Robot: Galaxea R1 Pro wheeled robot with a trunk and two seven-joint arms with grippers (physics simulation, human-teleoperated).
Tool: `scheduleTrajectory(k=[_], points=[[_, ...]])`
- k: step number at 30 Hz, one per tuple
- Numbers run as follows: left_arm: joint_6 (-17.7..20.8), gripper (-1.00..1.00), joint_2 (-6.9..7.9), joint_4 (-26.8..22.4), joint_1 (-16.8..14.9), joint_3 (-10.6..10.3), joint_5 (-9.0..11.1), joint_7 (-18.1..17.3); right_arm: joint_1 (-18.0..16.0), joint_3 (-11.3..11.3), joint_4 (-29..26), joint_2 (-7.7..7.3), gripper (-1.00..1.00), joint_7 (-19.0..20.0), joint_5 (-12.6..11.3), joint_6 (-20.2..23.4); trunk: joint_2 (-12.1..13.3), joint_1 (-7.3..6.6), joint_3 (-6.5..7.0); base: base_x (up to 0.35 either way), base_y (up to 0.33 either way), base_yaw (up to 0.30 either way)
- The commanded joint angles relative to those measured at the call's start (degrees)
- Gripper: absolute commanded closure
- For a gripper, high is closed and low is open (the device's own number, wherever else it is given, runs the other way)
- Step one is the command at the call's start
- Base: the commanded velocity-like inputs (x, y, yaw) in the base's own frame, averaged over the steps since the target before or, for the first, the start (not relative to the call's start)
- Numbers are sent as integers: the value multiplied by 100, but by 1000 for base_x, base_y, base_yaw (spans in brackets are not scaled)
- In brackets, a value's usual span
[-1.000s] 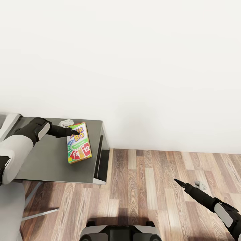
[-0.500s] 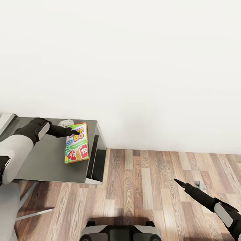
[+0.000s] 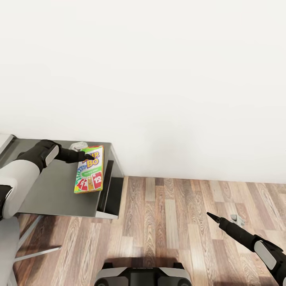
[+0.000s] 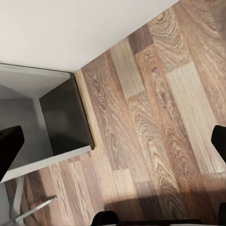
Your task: Put all the toys in the child's room - the three board games (two on the bed and one on the table), the two jigsaw puzzles on the table, and the tennis ball on the table - inside the toy box on the table in the child's room.
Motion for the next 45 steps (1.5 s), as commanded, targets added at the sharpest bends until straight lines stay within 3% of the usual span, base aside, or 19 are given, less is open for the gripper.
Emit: scheduleTrajectory(k=[1, 45], points=[[36, -100, 5, -6, -3, -46, 60, 4, -2, -13, -1, 0, -100, 16, -44, 56, -9, 3, -7, -41, -50, 0], [36, -100, 5, -6, -3, -49, 64, 4, -2, -13, -1, 9, -100, -46, -35, 25, -9, 3, -7, -20, -34, 0]])
